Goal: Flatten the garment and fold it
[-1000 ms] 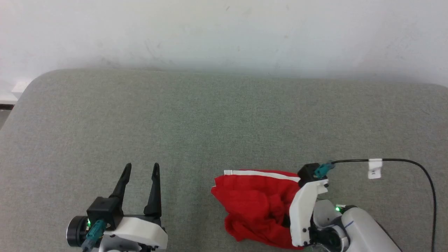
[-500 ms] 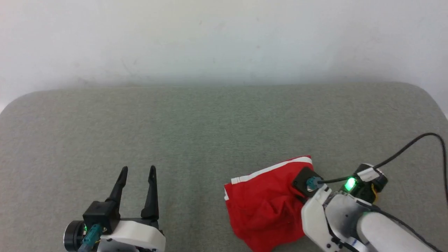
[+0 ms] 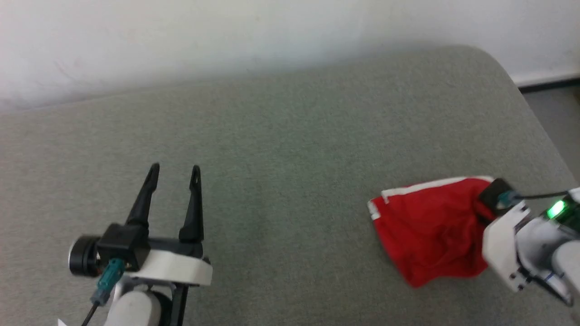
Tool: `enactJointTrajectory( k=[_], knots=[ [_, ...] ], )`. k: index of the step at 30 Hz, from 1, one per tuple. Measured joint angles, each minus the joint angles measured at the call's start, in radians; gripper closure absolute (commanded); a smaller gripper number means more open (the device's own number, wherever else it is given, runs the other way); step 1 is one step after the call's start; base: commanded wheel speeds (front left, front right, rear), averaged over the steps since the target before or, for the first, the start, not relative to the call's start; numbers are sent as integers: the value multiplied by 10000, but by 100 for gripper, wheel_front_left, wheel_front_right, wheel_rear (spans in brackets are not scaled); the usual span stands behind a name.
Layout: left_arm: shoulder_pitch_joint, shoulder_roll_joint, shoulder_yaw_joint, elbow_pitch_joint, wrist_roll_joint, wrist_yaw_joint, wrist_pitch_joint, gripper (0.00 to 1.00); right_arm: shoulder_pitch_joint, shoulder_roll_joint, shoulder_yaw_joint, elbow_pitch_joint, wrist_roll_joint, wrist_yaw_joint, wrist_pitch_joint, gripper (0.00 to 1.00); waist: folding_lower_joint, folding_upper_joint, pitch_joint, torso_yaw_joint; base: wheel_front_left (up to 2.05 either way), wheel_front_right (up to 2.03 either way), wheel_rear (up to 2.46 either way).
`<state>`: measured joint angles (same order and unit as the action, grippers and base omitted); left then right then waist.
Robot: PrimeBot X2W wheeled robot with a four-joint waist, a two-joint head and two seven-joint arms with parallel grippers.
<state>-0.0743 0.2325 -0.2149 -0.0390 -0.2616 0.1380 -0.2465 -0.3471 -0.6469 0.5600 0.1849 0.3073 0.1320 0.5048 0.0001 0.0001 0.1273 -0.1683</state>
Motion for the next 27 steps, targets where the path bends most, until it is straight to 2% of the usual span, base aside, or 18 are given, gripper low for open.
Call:
enactJointTrajectory(
  k=[7,12,13,14,21,27],
  knots=[
    [-926,201,-251,-454,339,-140,318,0,-818,-479,-872,2261,-138,8,-1699,100,2,0,1260,-554,0,0,0],
    [-1233,174,-466,-587,397,-146,366,0,-1252,-428,-1699,3908,-522,8,-2993,100,3,0,2024,-736,0,0,0],
    [-1240,157,-477,-602,422,-146,364,0,-1330,-362,-1914,4211,-709,8,-3298,62,2,0,2148,-750,0,0,0],
    [-1241,146,-497,-606,424,-146,364,0,-1410,-257,-2178,4533,-851,6,-3622,0,3,0,2262,-759,0,0,0],
    [-1234,61,-483,-389,324,-144,240,0,-1560,627,-3942,6213,-1923,8,-5428,0,0,0,2421,-666,0,0,0],
    [-939,-150,-439,56,67,-142,63,0,-680,732,-5891,6978,-2510,8,-6305,0,-2,0,1775,-570,0,0,0]
  ],
)
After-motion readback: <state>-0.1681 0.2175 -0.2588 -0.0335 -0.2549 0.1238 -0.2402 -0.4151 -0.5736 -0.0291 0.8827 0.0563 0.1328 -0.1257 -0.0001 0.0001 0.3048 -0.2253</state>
